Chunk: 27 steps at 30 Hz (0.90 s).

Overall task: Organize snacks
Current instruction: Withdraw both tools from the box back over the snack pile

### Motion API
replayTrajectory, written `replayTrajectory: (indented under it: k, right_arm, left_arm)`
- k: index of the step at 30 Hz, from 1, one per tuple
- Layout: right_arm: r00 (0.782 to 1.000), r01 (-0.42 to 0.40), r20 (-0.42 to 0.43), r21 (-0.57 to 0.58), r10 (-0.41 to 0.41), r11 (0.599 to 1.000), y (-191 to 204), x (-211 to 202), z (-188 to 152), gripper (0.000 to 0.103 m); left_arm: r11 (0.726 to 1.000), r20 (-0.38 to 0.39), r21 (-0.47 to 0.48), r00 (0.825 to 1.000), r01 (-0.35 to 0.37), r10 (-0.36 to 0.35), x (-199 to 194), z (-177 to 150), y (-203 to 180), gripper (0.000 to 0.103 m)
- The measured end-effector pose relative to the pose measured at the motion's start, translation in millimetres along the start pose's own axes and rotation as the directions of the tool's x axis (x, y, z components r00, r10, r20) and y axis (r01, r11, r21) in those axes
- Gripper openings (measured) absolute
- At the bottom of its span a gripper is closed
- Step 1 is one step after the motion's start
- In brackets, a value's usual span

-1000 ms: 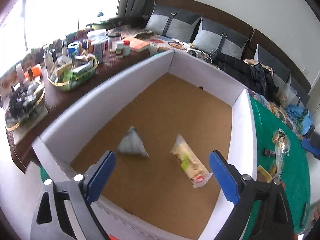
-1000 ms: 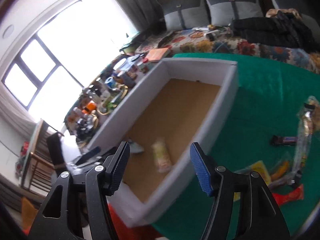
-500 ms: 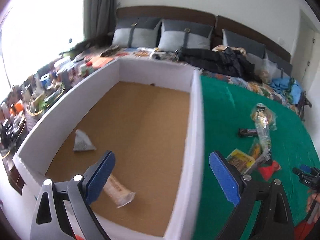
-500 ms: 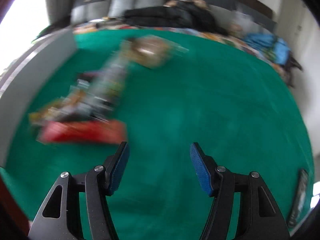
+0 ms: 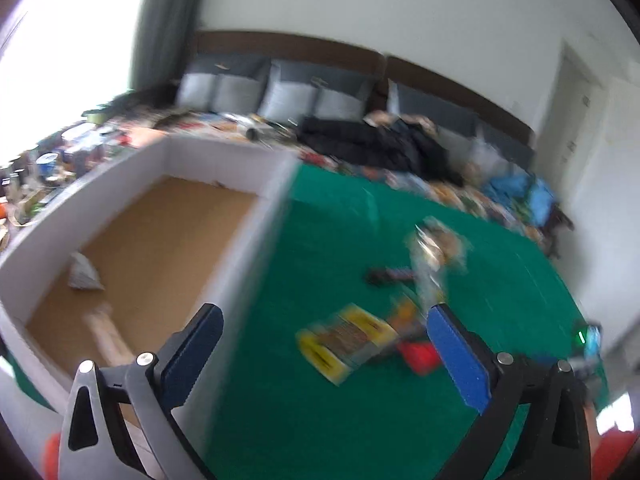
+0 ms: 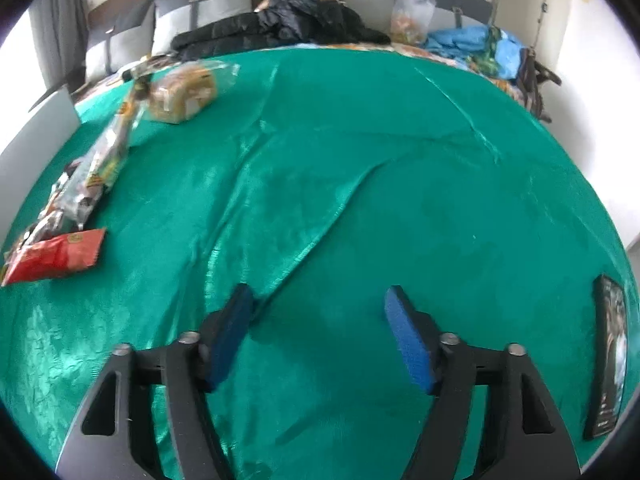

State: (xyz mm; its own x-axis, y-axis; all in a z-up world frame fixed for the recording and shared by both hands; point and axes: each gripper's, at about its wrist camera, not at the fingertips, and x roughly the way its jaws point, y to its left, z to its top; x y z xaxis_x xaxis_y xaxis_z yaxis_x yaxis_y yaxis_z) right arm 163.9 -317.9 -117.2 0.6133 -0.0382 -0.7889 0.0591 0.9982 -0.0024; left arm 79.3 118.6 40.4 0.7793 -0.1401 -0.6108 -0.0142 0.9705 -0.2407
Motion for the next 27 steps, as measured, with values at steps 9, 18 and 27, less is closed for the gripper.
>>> replayTrajectory:
  k: [9, 18, 27]
  right_arm:
    - [1.000, 0.001, 0.013, 0.016, -0.002, 1.000, -3.8, 0.7, -1.4, 0.085]
    - [1.000, 0.001, 0.013, 0.017, -0.001, 1.000, -3.9, 1.0, -0.7, 0.085]
    - [1.000, 0.001, 0.013, 0.016, -0.001, 1.000, -3.8, 0.5, -0.8, 0.085]
  left_arm:
    - [0.974, -0.250, 0.225, 0.968, 0.023, 0.035, 77.6, -79.1, -62.2, 0.101]
    - [0.973, -0.321, 0.215, 0.935, -0.084, 0.152, 108.0, -89.9, -39.7, 0.101]
    - [0.972, -0.313, 0.219, 0.937, -0.086, 0.153, 111.7, -94.9, -33.0, 0.103]
